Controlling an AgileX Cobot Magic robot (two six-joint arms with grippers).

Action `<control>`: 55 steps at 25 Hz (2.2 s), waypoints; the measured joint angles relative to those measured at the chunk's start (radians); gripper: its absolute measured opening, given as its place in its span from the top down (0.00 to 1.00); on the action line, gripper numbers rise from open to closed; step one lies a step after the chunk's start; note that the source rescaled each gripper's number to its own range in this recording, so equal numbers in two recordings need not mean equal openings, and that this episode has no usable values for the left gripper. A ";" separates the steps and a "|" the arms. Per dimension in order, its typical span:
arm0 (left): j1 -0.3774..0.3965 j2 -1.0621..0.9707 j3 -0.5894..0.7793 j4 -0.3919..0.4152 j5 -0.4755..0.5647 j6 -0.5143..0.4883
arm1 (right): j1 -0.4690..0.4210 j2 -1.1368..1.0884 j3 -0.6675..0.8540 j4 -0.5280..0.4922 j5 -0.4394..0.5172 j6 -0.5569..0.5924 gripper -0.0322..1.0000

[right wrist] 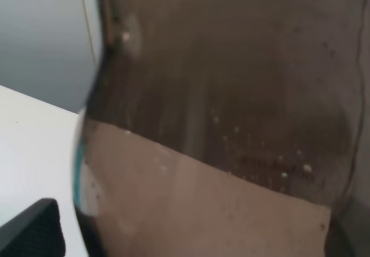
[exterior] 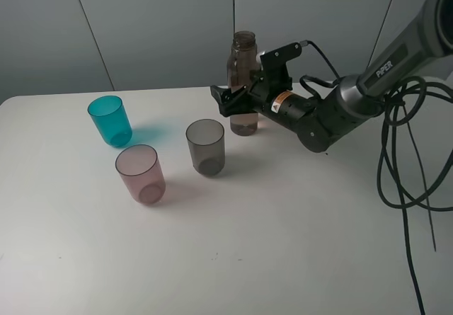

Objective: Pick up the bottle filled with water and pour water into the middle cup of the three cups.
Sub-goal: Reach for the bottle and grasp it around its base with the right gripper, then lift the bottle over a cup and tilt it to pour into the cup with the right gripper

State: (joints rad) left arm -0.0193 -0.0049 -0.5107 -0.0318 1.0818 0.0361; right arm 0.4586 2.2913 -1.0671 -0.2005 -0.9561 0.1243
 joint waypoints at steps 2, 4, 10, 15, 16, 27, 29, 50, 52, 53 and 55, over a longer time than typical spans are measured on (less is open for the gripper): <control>0.000 0.000 0.000 0.000 0.000 0.000 | 0.000 0.012 -0.006 -0.005 -0.003 0.005 0.00; 0.000 0.000 0.000 0.002 0.000 0.000 | 0.000 0.015 -0.006 -0.017 -0.003 0.006 0.00; 0.000 0.000 0.000 0.002 0.000 0.000 | 0.000 0.016 -0.011 -0.021 -0.010 0.009 0.00; 0.000 0.000 0.000 0.002 0.000 0.000 | 0.000 0.016 -0.012 -0.021 -0.032 0.009 0.00; 0.000 0.000 0.000 0.002 0.000 0.000 | 0.000 0.016 -0.012 -0.021 -0.032 0.009 0.00; 0.000 0.000 0.000 0.002 0.000 0.000 | -0.003 0.017 -0.014 -0.021 -0.026 0.007 0.97; 0.000 0.000 0.000 0.002 0.000 0.000 | -0.003 0.017 -0.014 -0.021 -0.026 0.007 0.97; 0.000 0.000 0.000 0.002 0.000 0.000 | 0.061 -0.074 -0.296 -0.460 0.235 0.131 0.97; 0.000 0.000 0.000 0.002 0.000 0.000 | 0.080 -0.074 -0.316 -0.522 0.235 0.135 0.97; 0.000 0.000 0.000 0.002 0.000 0.000 | 0.091 -0.074 -0.321 -0.548 0.235 0.137 0.97; 0.000 0.000 0.000 0.002 0.000 0.000 | 0.112 -0.074 -0.323 -0.577 0.235 0.137 0.97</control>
State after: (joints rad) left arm -0.0193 -0.0049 -0.5107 -0.0300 1.0818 0.0361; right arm 0.5702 2.2170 -1.3897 -0.7773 -0.7209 0.2614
